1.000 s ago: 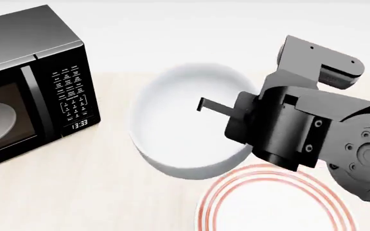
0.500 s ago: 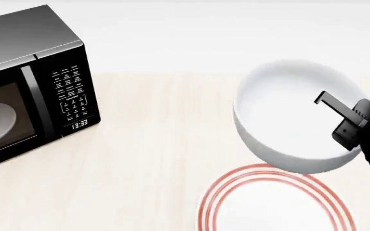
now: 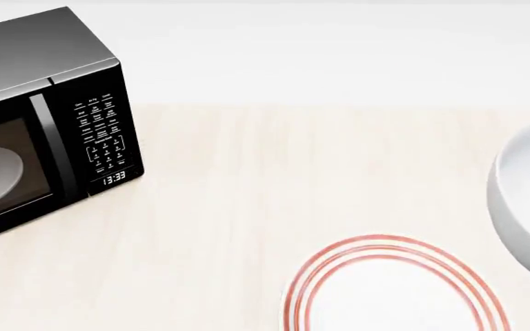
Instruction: Put the white bowl to the right of the plate.
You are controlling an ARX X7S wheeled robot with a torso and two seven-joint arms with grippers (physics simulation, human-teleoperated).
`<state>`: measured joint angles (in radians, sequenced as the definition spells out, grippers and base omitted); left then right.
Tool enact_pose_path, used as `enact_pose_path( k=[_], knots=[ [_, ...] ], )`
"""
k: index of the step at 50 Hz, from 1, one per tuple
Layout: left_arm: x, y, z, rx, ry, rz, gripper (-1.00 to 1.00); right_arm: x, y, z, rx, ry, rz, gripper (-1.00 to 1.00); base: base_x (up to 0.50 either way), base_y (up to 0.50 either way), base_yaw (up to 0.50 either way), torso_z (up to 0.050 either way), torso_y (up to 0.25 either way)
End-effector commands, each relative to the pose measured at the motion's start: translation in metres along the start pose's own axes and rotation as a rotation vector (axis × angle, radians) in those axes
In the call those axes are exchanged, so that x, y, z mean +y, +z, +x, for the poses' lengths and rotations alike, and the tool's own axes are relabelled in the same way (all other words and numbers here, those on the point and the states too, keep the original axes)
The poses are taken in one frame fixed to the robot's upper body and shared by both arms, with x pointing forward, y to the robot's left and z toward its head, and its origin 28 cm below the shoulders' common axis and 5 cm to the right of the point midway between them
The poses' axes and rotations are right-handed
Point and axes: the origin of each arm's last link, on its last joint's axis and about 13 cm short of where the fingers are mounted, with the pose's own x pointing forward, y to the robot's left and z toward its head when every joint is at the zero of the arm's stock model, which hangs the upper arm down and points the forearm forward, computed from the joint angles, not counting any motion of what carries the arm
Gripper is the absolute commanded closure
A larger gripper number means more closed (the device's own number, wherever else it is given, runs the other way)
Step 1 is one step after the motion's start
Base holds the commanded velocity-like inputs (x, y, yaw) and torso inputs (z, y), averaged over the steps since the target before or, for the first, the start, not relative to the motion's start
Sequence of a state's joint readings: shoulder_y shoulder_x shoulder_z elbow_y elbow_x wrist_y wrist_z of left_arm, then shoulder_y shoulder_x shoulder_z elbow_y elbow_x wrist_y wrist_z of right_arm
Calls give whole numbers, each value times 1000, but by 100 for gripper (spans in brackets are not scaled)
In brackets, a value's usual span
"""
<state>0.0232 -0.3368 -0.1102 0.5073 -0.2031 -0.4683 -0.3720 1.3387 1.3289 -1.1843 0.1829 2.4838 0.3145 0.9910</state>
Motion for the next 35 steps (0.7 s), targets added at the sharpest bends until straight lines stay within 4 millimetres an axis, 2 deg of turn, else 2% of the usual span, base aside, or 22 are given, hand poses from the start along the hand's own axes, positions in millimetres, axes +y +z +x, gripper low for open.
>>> enact_pose_path(
  k=[1,18,35],
  knots=[
    [-1,-1,1,3,-1,9,-100,-26,18,-4,-54,-26,71,100,0,0,0,0,0],
    [-3,-2,1,5,-1,20,-100,-57,23,3,-75,-105,128,100,0,0,0,0,0],
    [-5,-2,0,3,-5,29,-100,-64,22,16,-82,-129,115,100,0,0,0,0,1]
  ],
)
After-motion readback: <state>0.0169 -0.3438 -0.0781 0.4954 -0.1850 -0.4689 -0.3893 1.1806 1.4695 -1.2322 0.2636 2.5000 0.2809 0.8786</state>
